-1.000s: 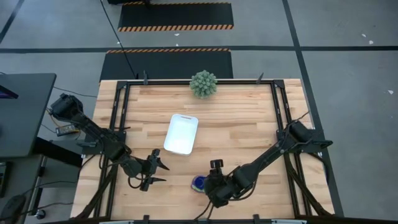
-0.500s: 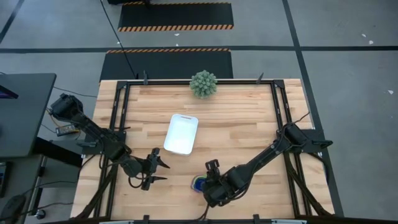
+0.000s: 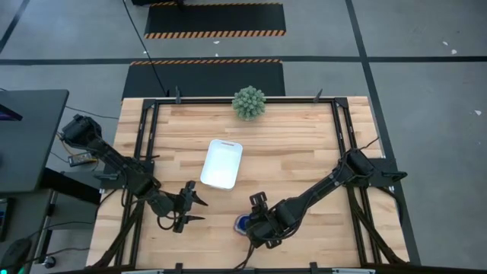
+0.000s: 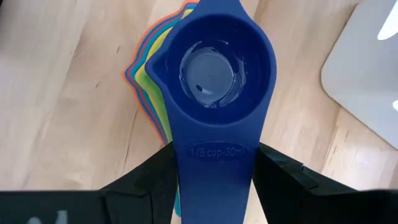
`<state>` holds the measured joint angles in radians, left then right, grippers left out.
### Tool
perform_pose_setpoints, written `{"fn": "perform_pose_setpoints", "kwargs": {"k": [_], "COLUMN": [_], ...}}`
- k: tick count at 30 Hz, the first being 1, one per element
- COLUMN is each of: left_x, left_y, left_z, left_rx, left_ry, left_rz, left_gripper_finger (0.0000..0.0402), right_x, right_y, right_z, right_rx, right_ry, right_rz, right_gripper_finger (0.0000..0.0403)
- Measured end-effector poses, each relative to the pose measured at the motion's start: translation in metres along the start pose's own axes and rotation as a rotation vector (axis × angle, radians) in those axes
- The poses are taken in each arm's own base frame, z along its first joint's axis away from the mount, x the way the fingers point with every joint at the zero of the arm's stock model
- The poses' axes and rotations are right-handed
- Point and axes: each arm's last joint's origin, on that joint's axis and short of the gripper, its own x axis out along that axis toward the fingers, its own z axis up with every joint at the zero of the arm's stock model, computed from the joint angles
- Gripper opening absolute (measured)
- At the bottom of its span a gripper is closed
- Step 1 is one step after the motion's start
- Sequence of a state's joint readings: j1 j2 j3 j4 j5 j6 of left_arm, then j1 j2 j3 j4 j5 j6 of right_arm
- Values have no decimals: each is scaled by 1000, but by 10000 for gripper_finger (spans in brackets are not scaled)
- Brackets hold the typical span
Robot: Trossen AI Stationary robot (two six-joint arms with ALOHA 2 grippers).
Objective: Nest measuring cups in basket
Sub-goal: Stack the dark blue measuring cup into the green measuring cup
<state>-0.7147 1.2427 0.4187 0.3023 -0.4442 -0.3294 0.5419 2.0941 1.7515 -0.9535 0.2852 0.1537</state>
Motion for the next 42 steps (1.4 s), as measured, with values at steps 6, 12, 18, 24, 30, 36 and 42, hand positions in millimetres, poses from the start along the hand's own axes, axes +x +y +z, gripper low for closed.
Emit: {"fn": "perform_pose_setpoints", "kwargs": {"k": [6,12,18,24,30,36,42], "left_x": [0,0,0,0,0,0,0], "left_y": [0,0,0,0,0,0,0], "left_z": [0,0,0,0,0,0,0], "left_rx": [0,1,1,1,1,1,1], "left_ry": [0,0,0,0,1,0,1], "left_rz": [0,0,0,-1,-1,-1,-1], "left_gripper_finger": [233,233,233,233,233,233,233], "right_x": [8,9,9,8,8,8,8], "right_y": [1,1,3,3,3,3,3], "right_z": [-4,-2,-2,-3,-2,-2,0], "right_rx": [2,6,-4,-83,-119,-115,-108], "right_ry": [-1,-16,-9,-10,-12,-20,-35], "right_rz": [0,2,51,53,48,46,48], "right_gripper_finger": [193,193,193,193,194,194,194]}}
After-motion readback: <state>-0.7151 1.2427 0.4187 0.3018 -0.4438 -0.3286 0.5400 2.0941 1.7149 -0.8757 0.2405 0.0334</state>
